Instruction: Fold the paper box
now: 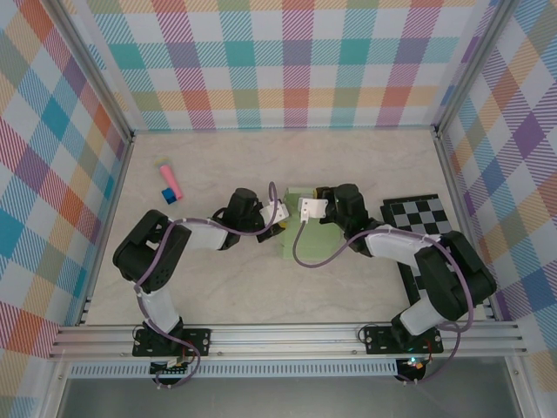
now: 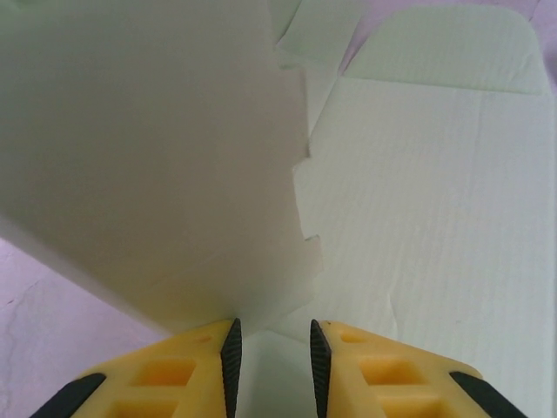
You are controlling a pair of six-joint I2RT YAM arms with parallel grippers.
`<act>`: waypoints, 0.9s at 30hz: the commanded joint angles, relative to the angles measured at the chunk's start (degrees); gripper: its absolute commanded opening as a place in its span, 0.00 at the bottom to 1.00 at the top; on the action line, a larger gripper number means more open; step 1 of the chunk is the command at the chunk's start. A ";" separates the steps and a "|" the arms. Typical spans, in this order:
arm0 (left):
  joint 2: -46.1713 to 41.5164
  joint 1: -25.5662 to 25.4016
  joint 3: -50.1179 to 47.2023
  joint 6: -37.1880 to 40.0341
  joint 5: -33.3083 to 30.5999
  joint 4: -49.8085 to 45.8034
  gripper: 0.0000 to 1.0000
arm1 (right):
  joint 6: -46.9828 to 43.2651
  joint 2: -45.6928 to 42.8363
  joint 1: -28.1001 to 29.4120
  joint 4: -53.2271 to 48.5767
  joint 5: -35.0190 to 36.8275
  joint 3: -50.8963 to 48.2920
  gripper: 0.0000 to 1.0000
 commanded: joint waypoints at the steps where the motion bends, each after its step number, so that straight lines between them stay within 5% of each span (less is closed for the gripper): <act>1: 0.53 -0.66 -1.00 -1.90 -1.63 4.97 0.32 | -1.36 1.24 1.25 3.67 1.17 -0.92 0.00; 10: -2.91 -0.05 -5.66 -11.07 0.92 13.02 0.49 | -3.26 4.21 3.49 7.62 5.31 -1.58 0.00; 27: -8.90 5.81 -9.21 -18.63 5.48 16.36 0.54 | -6.02 8.77 4.80 17.15 9.95 -2.89 0.00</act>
